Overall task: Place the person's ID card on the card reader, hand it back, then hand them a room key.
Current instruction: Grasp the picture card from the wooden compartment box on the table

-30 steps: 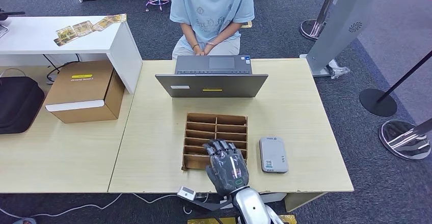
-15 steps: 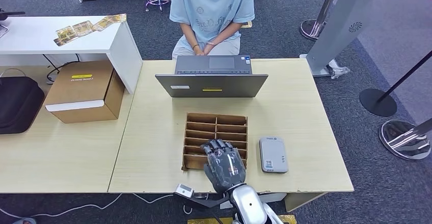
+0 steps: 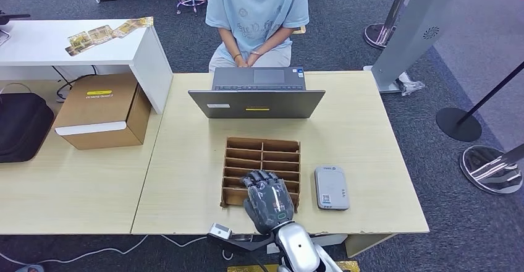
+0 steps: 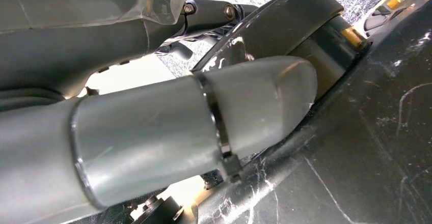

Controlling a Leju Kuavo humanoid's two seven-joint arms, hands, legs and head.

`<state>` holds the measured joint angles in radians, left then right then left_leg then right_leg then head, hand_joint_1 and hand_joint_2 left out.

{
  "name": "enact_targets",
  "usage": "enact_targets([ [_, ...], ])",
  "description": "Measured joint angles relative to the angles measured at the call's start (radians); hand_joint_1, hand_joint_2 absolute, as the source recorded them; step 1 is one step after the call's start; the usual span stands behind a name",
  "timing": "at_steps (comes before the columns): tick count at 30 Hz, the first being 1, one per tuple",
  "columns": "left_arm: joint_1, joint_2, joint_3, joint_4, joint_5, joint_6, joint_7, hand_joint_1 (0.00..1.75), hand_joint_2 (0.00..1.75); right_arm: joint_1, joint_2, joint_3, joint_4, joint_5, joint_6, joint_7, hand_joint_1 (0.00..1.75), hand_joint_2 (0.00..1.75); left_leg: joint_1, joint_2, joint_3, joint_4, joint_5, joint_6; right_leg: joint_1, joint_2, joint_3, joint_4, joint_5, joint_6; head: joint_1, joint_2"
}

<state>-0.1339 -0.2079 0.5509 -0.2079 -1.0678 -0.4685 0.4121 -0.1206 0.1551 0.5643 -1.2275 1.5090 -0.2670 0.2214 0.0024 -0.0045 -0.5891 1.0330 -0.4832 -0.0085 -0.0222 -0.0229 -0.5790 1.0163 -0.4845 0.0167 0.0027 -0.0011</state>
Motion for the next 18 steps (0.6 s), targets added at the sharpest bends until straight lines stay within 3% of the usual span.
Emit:
enact_targets([
  [18,-0.001,0.0,-0.004,0.0,-0.009,-0.012,0.001,0.0,0.0,-0.024,0.016,0.015,0.06,0.006,-0.022,0.01,0.93,1.75,0.0,0.0,0.0,0.0,0.0,0.0,0.0,0.0,0.0,0.0,0.0,0.0,0.0,0.0],
])
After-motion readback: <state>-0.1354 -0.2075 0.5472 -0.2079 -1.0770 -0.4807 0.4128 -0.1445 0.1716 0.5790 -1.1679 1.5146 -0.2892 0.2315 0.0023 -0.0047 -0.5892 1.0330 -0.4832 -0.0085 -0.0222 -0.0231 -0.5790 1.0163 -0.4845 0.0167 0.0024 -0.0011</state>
